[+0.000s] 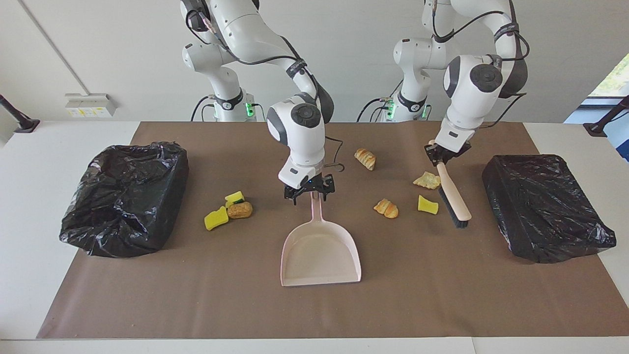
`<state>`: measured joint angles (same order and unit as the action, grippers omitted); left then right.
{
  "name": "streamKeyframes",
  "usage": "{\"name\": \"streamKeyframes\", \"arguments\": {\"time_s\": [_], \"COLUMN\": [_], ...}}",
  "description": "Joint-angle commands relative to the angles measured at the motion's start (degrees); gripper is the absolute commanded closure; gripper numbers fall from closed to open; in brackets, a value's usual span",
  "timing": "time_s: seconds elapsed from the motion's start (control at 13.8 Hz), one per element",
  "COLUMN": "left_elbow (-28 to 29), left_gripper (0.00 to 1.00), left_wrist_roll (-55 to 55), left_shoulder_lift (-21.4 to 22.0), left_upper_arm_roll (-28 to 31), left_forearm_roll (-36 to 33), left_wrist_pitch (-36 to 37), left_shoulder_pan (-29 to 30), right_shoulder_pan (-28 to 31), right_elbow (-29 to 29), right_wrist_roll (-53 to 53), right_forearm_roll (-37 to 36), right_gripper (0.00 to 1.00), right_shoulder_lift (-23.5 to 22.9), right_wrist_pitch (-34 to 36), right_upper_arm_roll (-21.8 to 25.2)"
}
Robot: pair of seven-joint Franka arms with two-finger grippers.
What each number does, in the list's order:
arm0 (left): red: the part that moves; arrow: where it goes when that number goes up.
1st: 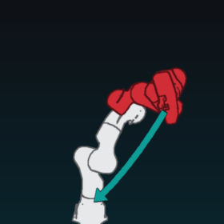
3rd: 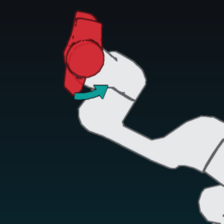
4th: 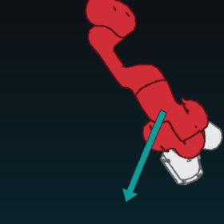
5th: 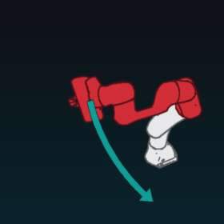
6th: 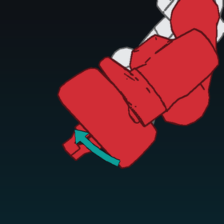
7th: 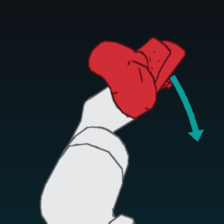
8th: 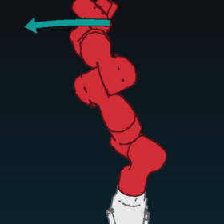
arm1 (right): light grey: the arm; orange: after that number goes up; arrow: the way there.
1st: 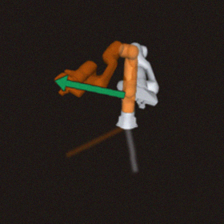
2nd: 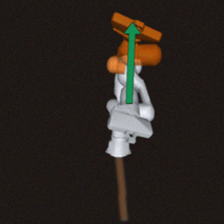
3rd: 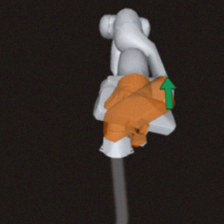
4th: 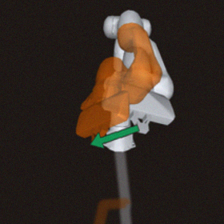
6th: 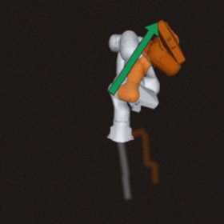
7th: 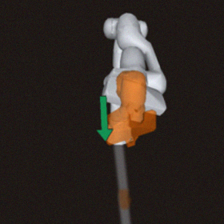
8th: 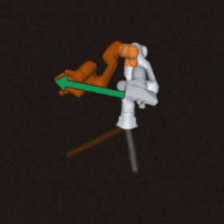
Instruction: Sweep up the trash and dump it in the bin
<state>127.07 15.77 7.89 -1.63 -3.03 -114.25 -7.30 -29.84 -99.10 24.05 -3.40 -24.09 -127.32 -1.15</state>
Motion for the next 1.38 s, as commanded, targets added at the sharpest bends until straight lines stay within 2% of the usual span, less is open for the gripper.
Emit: {"name": "streamKeyframes", "arguments": {"time_s": [0.0, 0.07, 0.15, 0.22, 0.29, 0.44, 0.65, 0.73, 0.87, 1.09, 1.31], "left_elbow": [1.77, 1.95, 1.95, 1.95, 2.56, 3.18, 3.18, 3.18, 3.18, 4.58, 7.57], "left_gripper": [1.00, 1.00, 1.00, 1.00, 1.00, 1.00, 1.00, 1.00, 1.00, 1.00, 1.00], "left_wrist_roll": [-4.40, -6.69, -7.76, -8.12, -8.12, -8.12, -8.21, -8.21, -8.21, -8.21, -7.95], "left_shoulder_lift": [0.89, 0.90, 0.90, 0.90, 0.81, 0.81, 0.81, 0.72, 0.37, -0.51, -0.69], "left_upper_arm_roll": [-0.83, -0.83, -0.91, -0.83, -0.83, -0.83, -0.83, -0.83, -0.83, -0.83, -0.83], "left_forearm_roll": [-0.75, -0.75, -0.75, -0.75, -0.75, -0.75, -0.75, -0.75, -0.75, -0.75, -0.84], "left_wrist_pitch": [-1.41, -1.41, -1.41, -1.41, -1.67, -2.29, -2.29, -2.47, -2.56, -5.62, -8.70], "left_shoulder_pan": [4.82, 6.40, 7.73, 8.26, 8.35, 8.35, 8.44, 8.44, 9.05, 11.07, 11.08], "right_shoulder_pan": [0.40, 0.40, 0.57, 0.58, 0.84, 1.63, 2.59, 3.99, 6.98, 6.99, 6.91], "right_elbow": [0.39, 0.48, 0.48, 0.92, 1.53, 2.06, 1.98, 1.98, 0.23, -8.02, -9.19], "right_wrist_roll": [-1.73, -2.08, -2.78, -4.96, -7.68, -12.35, -14.81, -18.92, -32.35, -50.35, -68.83], "right_forearm_roll": [-0.56, -0.47, -0.29, -0.12, -0.38, 0.32, 1.63, 1.99, 2.87, 5.15, 5.16], "right_gripper": [0.03, 0.09, 0.24, 0.43, 0.57, 1.00, 1.00, 1.00, 1.00, 1.00, 1.00], "right_shoulder_lift": [-0.78, -0.96, -0.96, -1.05, -1.40, -1.49, -0.53, 0.52, 5.08, 14.22, 16.35], "right_wrist_pitch": [-1.26, -1.26, -1.26, -1.17, -0.48, -0.29, -1.17, -1.17, 0.57, 3.04, 8.47], "right_upper_arm_roll": [-0.25, -0.25, -0.25, -0.25, -0.17, -0.17, -0.17, -0.17, -0.25, -0.34, -0.34]}}
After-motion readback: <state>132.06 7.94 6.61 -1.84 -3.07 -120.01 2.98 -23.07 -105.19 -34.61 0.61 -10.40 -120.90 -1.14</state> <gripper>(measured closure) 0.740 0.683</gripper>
